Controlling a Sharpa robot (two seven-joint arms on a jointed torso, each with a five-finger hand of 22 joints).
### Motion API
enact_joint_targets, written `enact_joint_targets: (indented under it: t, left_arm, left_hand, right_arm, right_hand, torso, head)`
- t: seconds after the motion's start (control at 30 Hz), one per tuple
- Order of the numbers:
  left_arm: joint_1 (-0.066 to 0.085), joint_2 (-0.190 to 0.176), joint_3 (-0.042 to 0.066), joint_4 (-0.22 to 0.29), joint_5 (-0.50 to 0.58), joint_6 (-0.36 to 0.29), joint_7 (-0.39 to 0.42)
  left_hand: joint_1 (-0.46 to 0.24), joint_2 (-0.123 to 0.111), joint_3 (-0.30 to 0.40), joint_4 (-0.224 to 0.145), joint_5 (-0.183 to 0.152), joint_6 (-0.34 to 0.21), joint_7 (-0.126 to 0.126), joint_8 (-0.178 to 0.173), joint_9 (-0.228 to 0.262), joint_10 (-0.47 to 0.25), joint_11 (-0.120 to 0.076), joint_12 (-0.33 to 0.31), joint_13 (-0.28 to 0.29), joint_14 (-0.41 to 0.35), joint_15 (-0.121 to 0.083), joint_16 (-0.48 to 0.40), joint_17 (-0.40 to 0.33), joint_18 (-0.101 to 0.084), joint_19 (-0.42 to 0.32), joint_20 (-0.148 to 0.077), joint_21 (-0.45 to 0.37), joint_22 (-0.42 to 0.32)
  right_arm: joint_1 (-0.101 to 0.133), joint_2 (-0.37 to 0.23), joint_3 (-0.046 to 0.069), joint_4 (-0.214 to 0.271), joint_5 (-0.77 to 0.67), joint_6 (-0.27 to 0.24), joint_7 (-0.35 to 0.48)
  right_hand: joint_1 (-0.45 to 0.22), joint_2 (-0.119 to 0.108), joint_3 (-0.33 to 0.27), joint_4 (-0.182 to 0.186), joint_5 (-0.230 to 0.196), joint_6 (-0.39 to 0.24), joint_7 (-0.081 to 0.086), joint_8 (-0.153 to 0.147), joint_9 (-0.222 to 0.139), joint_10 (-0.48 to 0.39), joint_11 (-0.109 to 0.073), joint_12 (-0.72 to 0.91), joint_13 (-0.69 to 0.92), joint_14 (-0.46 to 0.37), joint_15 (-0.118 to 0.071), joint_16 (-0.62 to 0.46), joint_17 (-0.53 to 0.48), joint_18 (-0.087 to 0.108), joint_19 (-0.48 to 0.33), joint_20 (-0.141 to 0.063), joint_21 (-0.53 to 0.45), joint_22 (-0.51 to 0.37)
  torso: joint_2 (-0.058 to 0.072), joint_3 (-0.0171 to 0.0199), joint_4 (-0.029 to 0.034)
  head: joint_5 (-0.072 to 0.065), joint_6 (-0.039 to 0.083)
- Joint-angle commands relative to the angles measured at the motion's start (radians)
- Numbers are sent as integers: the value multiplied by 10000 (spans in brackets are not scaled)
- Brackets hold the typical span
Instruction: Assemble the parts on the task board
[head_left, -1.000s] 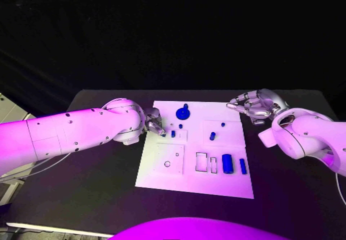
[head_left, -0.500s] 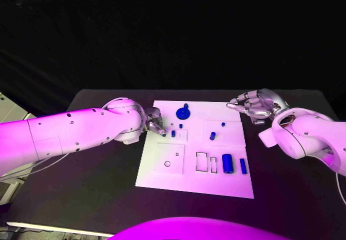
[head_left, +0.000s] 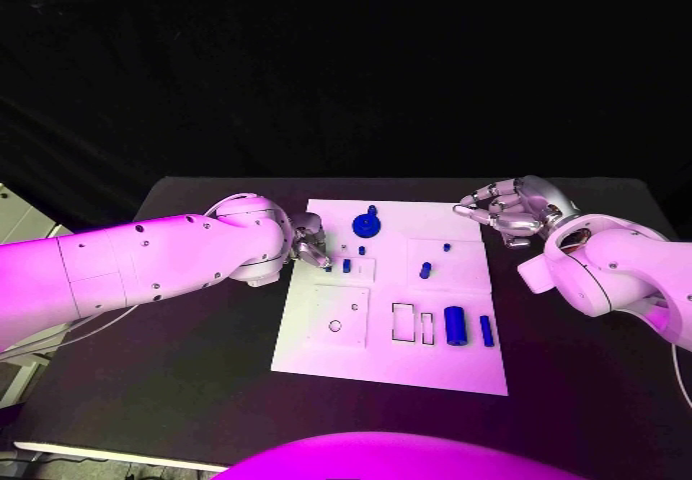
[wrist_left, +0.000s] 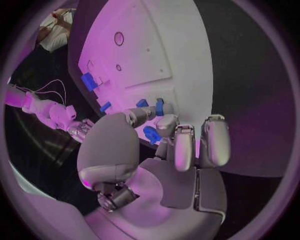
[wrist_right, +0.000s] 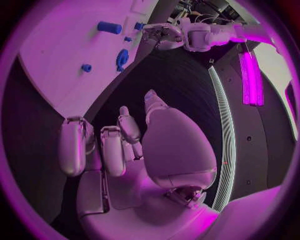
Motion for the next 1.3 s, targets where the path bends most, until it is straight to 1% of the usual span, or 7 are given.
enact_joint_targets:
  t: [0.03,0.27,0.43,0.6,0.87,1.1,1.3]
  left_arm:
    - [-10,27,-2,1,-95,15,-60]
    - [-11,77,-2,-20,-94,93,-67]
    - [-12,96,-3,-31,-115,330,-88]
    - [-12,100,-4,-14,-172,610,-109]
    - [-12,96,-4,-15,-227,836,-126]
    - [-13,103,-4,-38,-246,847,-132]
    - [-13,138,-4,-68,-234,759,-132]
  left_hand:
    - [-12,106,1469,-1507,54,290,-233,23,47,107,-10,72,41,883,-76,63,1892,-172,85,16,66,379]
    - [-20,108,1468,-1514,70,294,-235,26,44,113,-11,74,45,884,-78,65,1895,-173,89,15,69,384]
    - [-29,111,1469,-1522,89,298,-236,29,40,109,-12,63,27,884,-80,65,1895,-173,91,14,70,385]
    - [-34,113,1469,-1527,100,299,-237,29,38,112,-13,65,32,881,-81,59,1882,-172,85,13,66,379]
    - [-34,113,1469,-1527,100,299,-237,29,38,112,-13,65,32,881,-81,59,1882,-172,85,13,66,379]
    - [-46,112,1467,-1542,122,298,-237,29,32,115,-13,64,36,879,-82,56,1875,-168,75,12,60,367]
    - [-58,112,1461,-1543,128,298,-236,30,29,104,-12,47,7,877,-82,51,1865,-167,68,12,56,360]
  right_arm:
    - [-4,-2,1,20,-89,144,62]
    - [-4,-7,1,28,-89,147,57]
    - [-4,-16,1,41,-93,154,52]
    - [-4,-20,1,41,-94,159,51]
    - [-9,1,0,18,-95,159,60]
    - [-27,24,-2,-5,-95,158,67]
    - [-33,28,-3,-10,-95,155,70]
  right_hand:
    - [71,-2,-3,-15,-19,-43,-11,38,-12,-56,-8,-16,-8,639,31,-64,1178,200,-4,34,-25,1207]
    - [71,-2,-3,-15,-19,-43,-11,38,-12,-56,-8,-16,-8,639,31,-64,1178,200,-4,34,-25,1207]
    - [64,0,-11,-12,-19,-39,-13,47,-11,-44,-9,-2,1,641,30,-61,1186,198,1,33,-21,1210]
    - [64,0,-11,-12,-19,-39,-13,47,-11,-44,-9,-2,1,641,30,-61,1186,198,1,33,-21,1210]
    - [64,0,-11,-12,-19,-39,-13,47,-11,-44,-9,-2,1,641,30,-61,1186,198,1,33,-21,1210]
    - [64,0,-11,-12,-19,-39,-13,47,-11,-44,-9,-2,1,641,30,-61,1186,198,1,33,-21,1210]
    - [64,0,-11,-12,-19,-39,-13,47,-11,-44,-9,-2,1,641,30,-61,1186,198,1,33,-21,1210]
  torso:
    - [-3,1,-4]
    - [-6,1,-6]
    - [-4,7,-4]
    - [-3,4,-1]
    - [3,9,8]
    - [3,6,11]
    - [3,3,-9]
  head:
    - [-1,-7]
    - [-4,-8]
    - [-14,-21]
    - [-24,-45]
    - [-24,-57]
    - [-7,-80]
    - [-1,-85]
